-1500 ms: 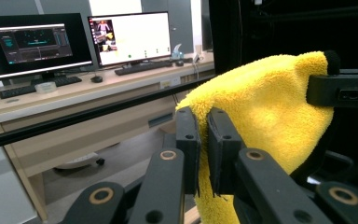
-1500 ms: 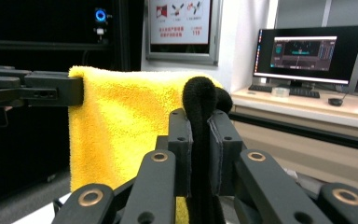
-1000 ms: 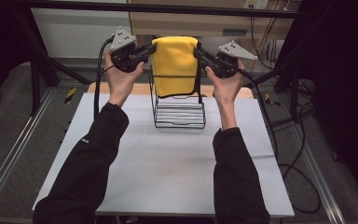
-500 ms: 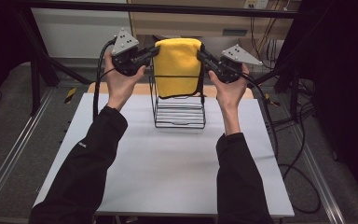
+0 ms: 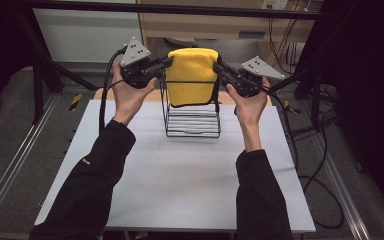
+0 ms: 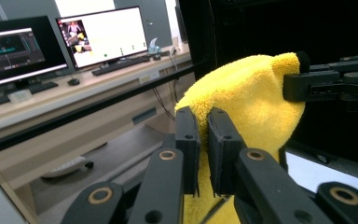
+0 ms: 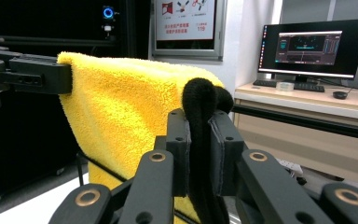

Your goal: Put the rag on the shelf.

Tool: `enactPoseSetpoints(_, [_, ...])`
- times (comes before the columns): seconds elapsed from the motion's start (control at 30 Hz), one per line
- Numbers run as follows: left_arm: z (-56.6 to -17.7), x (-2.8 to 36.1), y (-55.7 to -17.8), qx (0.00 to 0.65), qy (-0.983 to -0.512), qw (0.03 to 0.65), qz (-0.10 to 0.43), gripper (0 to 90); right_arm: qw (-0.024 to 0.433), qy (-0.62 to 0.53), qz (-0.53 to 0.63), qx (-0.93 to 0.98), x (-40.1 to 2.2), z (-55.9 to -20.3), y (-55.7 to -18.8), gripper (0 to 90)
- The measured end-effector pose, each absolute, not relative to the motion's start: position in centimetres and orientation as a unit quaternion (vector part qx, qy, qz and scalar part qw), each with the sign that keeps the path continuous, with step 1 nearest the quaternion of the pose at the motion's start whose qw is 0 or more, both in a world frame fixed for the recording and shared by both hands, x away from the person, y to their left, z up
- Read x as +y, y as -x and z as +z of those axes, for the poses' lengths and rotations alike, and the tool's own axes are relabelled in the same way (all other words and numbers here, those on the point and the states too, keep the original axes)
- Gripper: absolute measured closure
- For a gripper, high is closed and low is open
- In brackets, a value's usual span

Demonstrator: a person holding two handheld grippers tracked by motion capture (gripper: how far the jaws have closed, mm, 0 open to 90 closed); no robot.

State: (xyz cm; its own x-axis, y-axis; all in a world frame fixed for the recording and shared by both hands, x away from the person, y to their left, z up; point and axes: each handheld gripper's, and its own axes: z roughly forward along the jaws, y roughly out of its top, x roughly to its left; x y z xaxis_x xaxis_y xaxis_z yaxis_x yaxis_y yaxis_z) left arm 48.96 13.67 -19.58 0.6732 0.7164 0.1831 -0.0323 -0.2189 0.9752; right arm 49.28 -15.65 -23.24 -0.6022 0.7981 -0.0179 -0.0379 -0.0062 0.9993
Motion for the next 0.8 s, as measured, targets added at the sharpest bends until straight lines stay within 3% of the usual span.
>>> enactPoseSetpoints(0.8, [-22.0,13.8,-46.3,0.235,-0.753,0.541,0.292,82.1,0.301,-0.298,0.602,0.677,-15.9,-24.5,-47.0,79.1])
